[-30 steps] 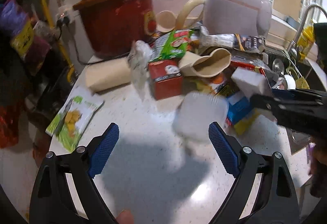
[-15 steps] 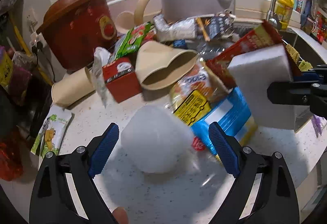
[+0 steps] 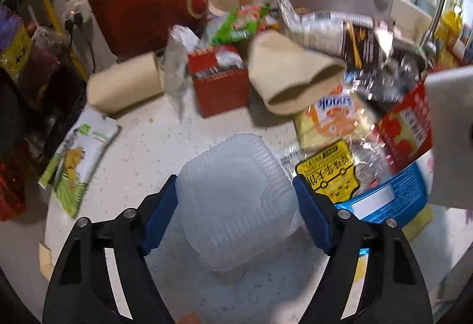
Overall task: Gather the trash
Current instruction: 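Grasp the clear plastic container with the left gripper while the right grasps the white foam block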
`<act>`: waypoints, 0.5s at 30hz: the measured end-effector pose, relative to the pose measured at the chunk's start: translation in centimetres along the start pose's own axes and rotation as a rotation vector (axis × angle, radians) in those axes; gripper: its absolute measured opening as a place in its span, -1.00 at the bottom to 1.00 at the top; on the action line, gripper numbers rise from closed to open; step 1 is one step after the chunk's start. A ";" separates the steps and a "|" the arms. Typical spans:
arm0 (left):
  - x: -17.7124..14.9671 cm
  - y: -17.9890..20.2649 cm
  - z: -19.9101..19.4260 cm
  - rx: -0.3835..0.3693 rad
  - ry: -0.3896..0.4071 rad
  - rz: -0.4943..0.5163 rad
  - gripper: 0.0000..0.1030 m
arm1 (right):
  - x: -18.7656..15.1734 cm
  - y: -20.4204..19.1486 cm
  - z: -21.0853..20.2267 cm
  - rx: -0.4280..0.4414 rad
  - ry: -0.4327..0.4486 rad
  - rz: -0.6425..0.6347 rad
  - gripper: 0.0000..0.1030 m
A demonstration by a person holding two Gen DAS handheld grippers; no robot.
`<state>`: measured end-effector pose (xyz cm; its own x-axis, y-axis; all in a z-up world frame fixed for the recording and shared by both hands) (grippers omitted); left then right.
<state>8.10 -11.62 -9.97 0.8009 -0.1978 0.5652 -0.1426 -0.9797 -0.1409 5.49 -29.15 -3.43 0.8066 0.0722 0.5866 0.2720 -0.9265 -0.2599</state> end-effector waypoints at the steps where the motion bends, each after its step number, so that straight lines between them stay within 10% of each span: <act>1: 0.2 -0.3 -0.7 -0.005 0.014 -0.004 0.43 | 0.1 -0.1 -0.1 0.003 0.003 0.000 -0.59; 15: 0.0 -1.9 -9.1 0.000 0.132 -0.079 0.43 | -0.3 -3.0 -1.5 0.116 0.042 -0.013 -0.59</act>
<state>3.04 -10.08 -2.33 0.7261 -0.1230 0.6765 -0.0827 -0.9923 -0.0916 3.63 -26.93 -1.67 0.7806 0.0660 0.6215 0.3432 -0.8764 -0.3380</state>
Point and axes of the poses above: each gripper's, at about its wrist camera, not at the fingertips, and z roughly the way its jaws point, y to its right, x to its top, the point moved 5 cm from there along z, roughly the way its jaws point, and after that the axes turned 6 degrees about z, right-handed, at the moved point
